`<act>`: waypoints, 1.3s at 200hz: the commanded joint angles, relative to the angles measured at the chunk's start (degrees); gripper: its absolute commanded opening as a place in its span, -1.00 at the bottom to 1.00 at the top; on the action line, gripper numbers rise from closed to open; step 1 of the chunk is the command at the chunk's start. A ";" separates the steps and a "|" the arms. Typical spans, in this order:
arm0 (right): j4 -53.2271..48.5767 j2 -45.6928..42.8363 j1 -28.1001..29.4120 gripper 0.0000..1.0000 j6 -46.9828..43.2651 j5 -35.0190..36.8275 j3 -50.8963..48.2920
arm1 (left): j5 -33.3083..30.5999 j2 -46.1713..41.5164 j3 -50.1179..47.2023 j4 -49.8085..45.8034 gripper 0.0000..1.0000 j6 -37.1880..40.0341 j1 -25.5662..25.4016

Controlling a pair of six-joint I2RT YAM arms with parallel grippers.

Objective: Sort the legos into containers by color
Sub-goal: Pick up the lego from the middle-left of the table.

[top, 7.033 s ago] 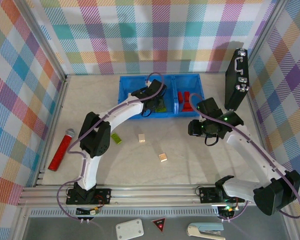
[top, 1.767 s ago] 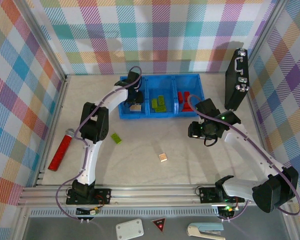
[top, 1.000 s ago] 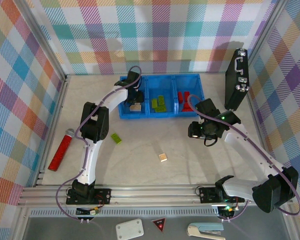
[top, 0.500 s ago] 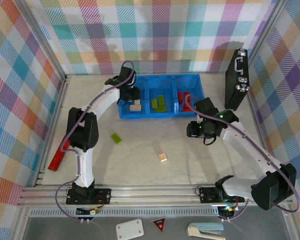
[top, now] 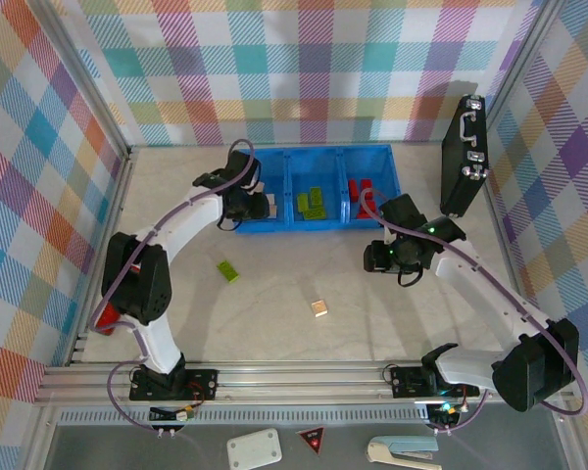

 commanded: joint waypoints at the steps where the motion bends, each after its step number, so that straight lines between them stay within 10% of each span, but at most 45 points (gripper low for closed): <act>1: 0.42 -0.16 0.09 0.00 0.05 -1.24 -0.78 | 0.32 -3.58 -2.90 -1.28 -0.10 -2.54 -3.62; 151: -3.35 -6.95 0.00 0.03 -2.21 8.05 -0.65 | 12.99 -12.23 -13.71 2.23 0.22 24.52 -17.83; 260: -4.94 -10.25 0.00 0.05 -2.77 10.74 2.10 | 6.41 -5.27 -13.98 2.29 0.31 28.65 -29.65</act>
